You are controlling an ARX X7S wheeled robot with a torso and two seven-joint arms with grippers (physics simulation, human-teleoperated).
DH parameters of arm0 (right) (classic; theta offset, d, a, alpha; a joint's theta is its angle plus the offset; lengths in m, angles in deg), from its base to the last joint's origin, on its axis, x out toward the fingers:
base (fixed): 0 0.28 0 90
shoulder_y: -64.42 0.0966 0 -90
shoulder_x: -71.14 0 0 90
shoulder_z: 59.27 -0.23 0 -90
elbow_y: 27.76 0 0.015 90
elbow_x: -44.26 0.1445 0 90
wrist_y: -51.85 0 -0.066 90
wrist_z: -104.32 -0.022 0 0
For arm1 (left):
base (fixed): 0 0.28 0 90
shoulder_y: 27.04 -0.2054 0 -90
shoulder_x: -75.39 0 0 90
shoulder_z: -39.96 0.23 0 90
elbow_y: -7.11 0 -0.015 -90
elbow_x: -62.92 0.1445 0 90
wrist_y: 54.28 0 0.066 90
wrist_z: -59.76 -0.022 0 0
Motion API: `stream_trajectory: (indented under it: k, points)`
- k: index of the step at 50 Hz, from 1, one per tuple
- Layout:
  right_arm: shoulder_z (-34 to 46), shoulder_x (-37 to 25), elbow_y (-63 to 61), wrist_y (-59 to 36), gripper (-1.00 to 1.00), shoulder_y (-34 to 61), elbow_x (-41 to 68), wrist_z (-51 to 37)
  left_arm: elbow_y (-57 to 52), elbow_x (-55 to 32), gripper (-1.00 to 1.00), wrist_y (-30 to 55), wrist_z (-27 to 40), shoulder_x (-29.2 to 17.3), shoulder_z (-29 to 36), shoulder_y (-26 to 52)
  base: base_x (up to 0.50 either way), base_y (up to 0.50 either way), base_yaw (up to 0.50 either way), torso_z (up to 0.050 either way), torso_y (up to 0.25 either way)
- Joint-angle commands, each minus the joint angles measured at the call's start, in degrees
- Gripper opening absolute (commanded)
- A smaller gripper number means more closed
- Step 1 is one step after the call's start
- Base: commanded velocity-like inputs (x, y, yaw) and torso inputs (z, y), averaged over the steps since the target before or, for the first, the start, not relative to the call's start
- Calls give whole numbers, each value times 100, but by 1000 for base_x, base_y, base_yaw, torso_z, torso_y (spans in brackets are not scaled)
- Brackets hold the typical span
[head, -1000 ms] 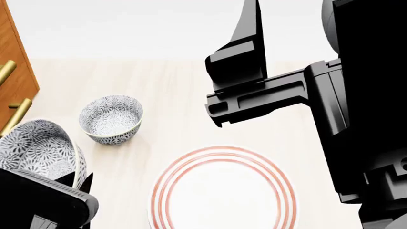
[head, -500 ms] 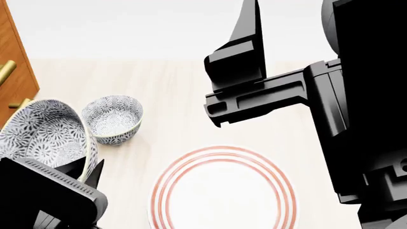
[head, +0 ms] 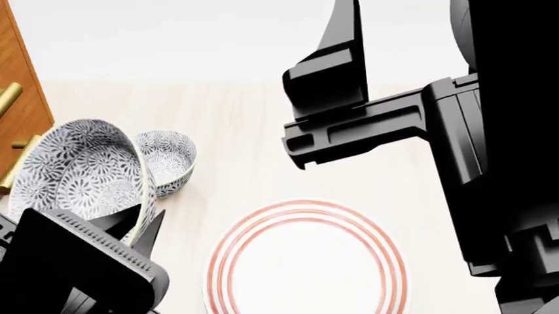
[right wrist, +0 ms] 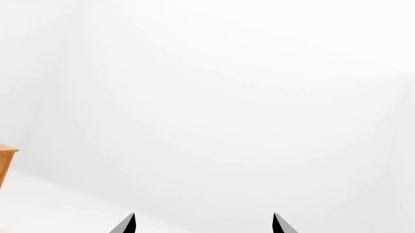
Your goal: Put the bowl at the front on the plate.
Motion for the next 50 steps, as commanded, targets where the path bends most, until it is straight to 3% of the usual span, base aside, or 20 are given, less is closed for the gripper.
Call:
stream_trajectory:
  k: [1,50]
  points:
    - [-20,-38,-1,34,100,21,33,-32,11,126,-100,78,-37,124,133,234,0,0,0,0,0]
    - [-27,21,40,125,100,319,55,31,977,1569,-100,-364,-1314,400,1259,1000,0,0,0,0,0]
